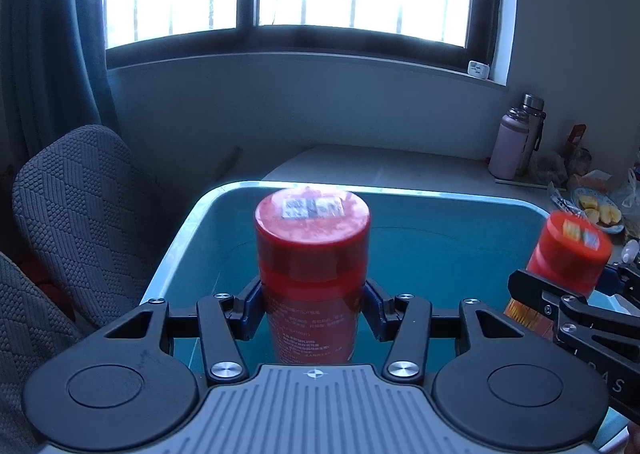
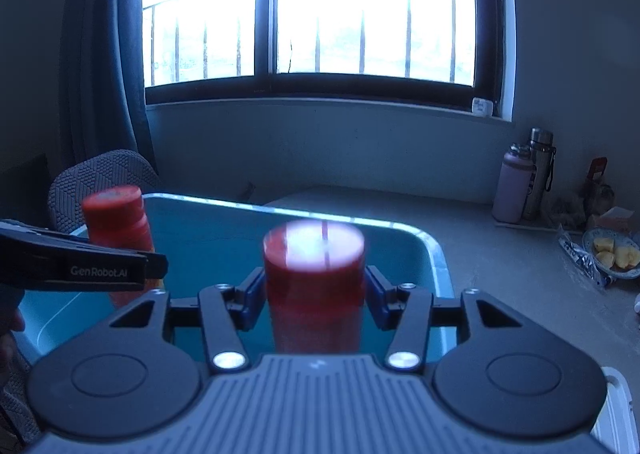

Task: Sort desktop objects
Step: 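Open both grippers to drop the red cans into the bin, then withdraw both grippers from the bin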

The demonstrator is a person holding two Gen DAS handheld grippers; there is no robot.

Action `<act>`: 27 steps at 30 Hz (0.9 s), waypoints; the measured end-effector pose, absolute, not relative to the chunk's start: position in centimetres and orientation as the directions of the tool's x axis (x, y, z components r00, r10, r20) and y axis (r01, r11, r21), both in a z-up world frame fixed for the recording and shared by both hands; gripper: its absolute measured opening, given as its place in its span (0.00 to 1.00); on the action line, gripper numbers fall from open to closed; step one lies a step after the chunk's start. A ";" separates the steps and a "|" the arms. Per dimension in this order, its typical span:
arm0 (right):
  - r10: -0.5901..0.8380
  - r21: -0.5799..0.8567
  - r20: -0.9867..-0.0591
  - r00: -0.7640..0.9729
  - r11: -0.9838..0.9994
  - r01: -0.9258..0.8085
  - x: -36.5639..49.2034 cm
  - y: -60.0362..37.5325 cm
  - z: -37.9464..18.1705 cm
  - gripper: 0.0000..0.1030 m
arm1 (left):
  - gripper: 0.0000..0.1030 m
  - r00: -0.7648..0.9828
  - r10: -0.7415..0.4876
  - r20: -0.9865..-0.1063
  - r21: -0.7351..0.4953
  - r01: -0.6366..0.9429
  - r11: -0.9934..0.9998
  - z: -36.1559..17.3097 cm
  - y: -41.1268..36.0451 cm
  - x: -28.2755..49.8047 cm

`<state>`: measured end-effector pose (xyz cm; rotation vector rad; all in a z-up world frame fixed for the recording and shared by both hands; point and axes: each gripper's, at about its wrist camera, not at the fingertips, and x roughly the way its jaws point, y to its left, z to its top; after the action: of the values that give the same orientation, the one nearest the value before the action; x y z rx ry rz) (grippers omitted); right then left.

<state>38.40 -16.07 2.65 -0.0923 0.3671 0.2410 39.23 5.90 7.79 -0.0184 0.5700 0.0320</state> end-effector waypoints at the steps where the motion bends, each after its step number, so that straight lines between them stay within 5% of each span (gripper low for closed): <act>1: 0.218 -0.051 -0.353 0.910 0.967 -0.251 38.3 -16.0 2.8 0.75 | 0.59 0.844 0.036 -0.535 -0.004 -0.045 0.999 7.9 5.9 39.2; 5: 0.215 -0.058 -0.336 0.917 0.967 -0.248 38.1 -16.0 3.1 0.84 | 0.79 0.862 0.059 -0.503 0.026 -0.053 0.998 8.8 5.6 38.9; 27: 0.147 -0.045 -0.303 0.942 0.985 -0.168 32.8 -17.3 3.8 0.85 | 0.79 0.886 0.033 -0.462 0.015 -0.030 0.999 9.8 4.1 32.1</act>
<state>32.82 -17.34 3.81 -0.0712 0.3038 0.1610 32.09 4.09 9.80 0.0074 0.4810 0.0327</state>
